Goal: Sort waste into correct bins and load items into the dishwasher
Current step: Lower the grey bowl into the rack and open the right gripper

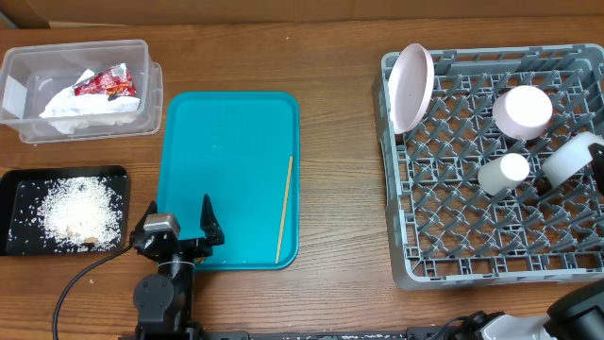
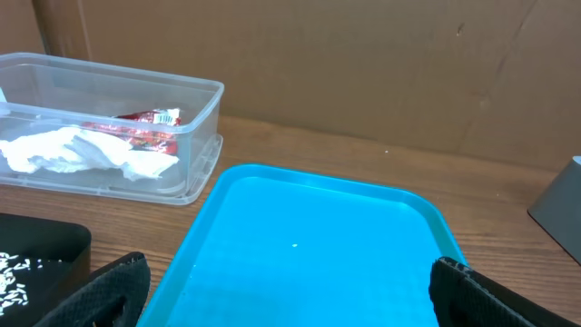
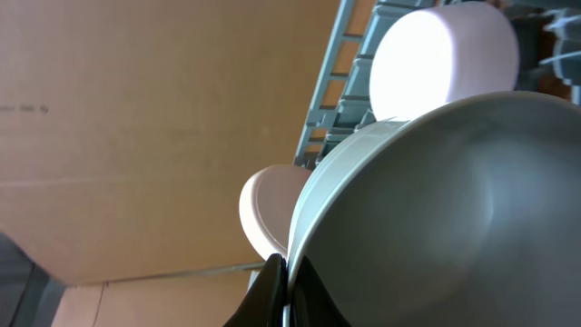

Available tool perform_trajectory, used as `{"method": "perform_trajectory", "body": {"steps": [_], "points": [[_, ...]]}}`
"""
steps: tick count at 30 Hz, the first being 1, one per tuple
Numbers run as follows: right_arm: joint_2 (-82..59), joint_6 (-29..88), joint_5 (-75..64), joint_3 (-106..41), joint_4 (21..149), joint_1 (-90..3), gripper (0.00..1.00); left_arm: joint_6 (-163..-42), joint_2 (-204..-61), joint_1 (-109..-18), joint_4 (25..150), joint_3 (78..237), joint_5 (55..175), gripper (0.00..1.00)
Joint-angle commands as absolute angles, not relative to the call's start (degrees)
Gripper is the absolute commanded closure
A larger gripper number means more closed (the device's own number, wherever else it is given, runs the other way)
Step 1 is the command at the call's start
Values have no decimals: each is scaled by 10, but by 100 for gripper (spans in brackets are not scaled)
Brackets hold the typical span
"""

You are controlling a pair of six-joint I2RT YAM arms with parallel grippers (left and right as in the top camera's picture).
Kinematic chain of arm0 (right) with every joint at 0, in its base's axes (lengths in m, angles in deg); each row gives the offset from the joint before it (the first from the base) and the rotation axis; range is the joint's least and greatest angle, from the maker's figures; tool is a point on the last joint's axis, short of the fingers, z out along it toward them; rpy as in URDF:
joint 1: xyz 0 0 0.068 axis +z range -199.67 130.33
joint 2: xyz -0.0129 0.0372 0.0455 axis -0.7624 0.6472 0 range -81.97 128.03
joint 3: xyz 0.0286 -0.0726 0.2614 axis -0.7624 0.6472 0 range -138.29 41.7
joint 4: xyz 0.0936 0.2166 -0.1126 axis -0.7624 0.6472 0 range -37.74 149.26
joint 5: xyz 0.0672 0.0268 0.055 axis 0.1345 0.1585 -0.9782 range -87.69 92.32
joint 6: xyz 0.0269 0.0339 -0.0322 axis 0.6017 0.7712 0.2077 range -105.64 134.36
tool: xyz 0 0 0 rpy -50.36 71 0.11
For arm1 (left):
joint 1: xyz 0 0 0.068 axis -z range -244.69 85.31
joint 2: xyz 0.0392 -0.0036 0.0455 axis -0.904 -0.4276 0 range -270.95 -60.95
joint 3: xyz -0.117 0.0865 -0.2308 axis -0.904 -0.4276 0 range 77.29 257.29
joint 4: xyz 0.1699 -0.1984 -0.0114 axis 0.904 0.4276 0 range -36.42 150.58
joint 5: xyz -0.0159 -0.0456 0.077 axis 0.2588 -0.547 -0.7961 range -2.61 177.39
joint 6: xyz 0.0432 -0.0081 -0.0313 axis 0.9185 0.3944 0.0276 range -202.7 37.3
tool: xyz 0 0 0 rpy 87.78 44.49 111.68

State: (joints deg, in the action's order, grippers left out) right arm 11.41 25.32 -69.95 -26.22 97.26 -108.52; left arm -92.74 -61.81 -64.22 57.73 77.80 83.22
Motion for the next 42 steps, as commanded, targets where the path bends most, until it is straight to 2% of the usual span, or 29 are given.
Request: {"method": "perform_trajectory", "body": {"steps": [1, 12, 22, 28, 34, 42], "points": [[116, 237, -721, -262, 970, -1068, 96, -915, -613, -640, 576, 776, 825, 0], [117, 265, -596, -262, 986, -1041, 96, -915, -613, -640, 576, 776, 825, 0], [117, 266, -594, -262, 995, -1054, 96, -915, -613, -640, 576, 776, 825, 0], [116, 266, -594, -263, 996, -1084, 89, -915, -613, -640, 576, 776, 825, 0], [115, 266, -591, -263, 1022, -1132, 87, -915, -613, -640, 576, 776, 825, 0], [90, 310, -482, -263, 1044, -1151, 85, -915, -613, -640, 576, 776, 825, 0]]}}
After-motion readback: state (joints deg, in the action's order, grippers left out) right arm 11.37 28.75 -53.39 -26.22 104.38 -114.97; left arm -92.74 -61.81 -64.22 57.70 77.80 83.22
